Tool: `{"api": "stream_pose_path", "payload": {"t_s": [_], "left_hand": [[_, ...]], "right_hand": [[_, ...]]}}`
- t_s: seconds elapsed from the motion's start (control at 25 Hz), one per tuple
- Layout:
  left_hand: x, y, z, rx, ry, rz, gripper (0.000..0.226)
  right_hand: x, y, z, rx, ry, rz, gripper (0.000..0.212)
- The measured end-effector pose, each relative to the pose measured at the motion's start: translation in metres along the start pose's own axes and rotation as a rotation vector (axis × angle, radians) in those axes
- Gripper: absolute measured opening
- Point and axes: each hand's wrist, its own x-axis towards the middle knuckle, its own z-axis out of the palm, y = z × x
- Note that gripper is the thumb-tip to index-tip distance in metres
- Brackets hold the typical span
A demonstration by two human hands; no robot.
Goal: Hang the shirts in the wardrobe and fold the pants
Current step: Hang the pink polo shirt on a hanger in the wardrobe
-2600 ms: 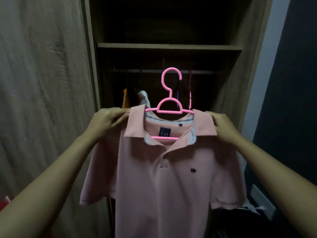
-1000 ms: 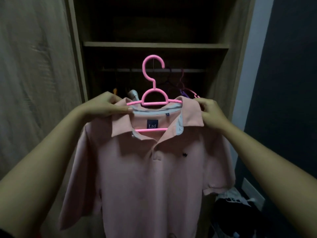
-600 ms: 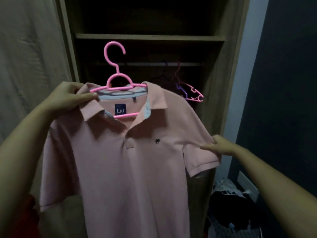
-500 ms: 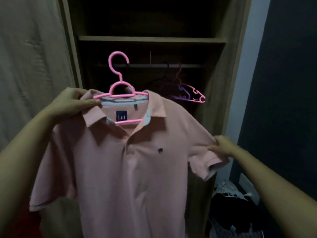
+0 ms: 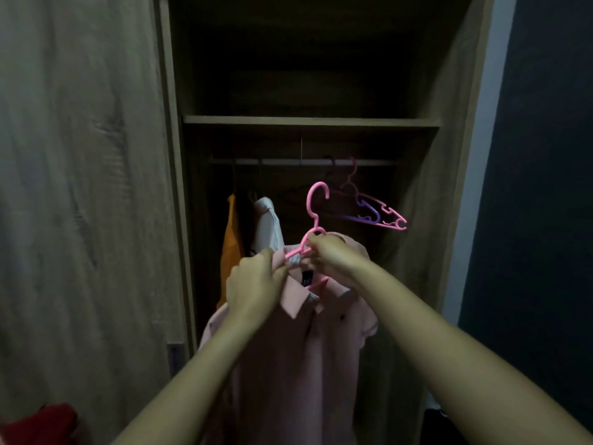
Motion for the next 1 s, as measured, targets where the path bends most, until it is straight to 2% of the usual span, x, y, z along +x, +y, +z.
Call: {"api": "stream_pose_path", "payload": {"t_s": [0.08,0.12,0.2,0.24,0.28,0.32,0.4,0.48,0.6,0.72,0.8,0.88,1.0], "left_hand": [[0.0,0.009,-0.006,-0.128,-0.108,0.041,0.036],[0.001,0.014,-0.012,-0.242,-0.259,0.073,0.036],[0.006,0.02,-0.026,-0.571,-0.675,0.072,0.029],[0.011,0.02,-0.03,-0.684,-0.786,0.039,0.026],[0.018,0.018,-0.029,-0.711,-0.778,0.01,0.025],[0.028,0.013,-0.021,-0.659,-0.657,-0.013,0.025],[0.055,0.001,0.005,-0.452,-0.3,-0.063,0.027],[0.081,-0.009,0.035,-0.342,-0.153,-0.072,0.029],[0.115,-0.014,0.069,-0.254,-0.108,-0.039,0.034],[0.149,-0.013,0.101,-0.173,-0.021,-0.048,0.043],[0.167,-0.016,0.12,-0.136,-0.054,-0.066,0.051],[0.176,-0.025,0.136,-0.118,-0.065,-0.057,0.057],[0.183,-0.03,0.151,-0.207,0.054,-0.1,0.071]], "right_hand": [[0.004,-0.004,-0.001,0.109,0.05,-0.037,0.024],[0.005,-0.003,-0.003,0.122,0.054,-0.061,0.024],[0.006,-0.001,-0.009,0.087,0.038,-0.121,0.019],[0.01,0.001,-0.011,0.043,0.025,-0.162,0.02],[0.013,0.003,-0.013,-0.024,0.033,-0.183,0.027],[0.02,0.003,-0.015,-0.104,0.062,-0.197,0.034],[0.036,-0.001,-0.017,-0.246,0.138,-0.216,0.035],[0.06,-0.007,-0.023,-0.297,0.165,-0.228,0.033],[0.1,-0.011,-0.037,-0.394,0.162,-0.173,0.028],[0.136,-0.018,-0.053,-0.695,0.167,-0.211,0.029],[0.151,-0.026,-0.057,-0.8,0.185,-0.235,0.03],[0.166,-0.032,-0.059,-0.797,0.199,-0.247,0.031],[0.194,-0.042,-0.06,-0.726,0.186,-0.281,0.026]]}}
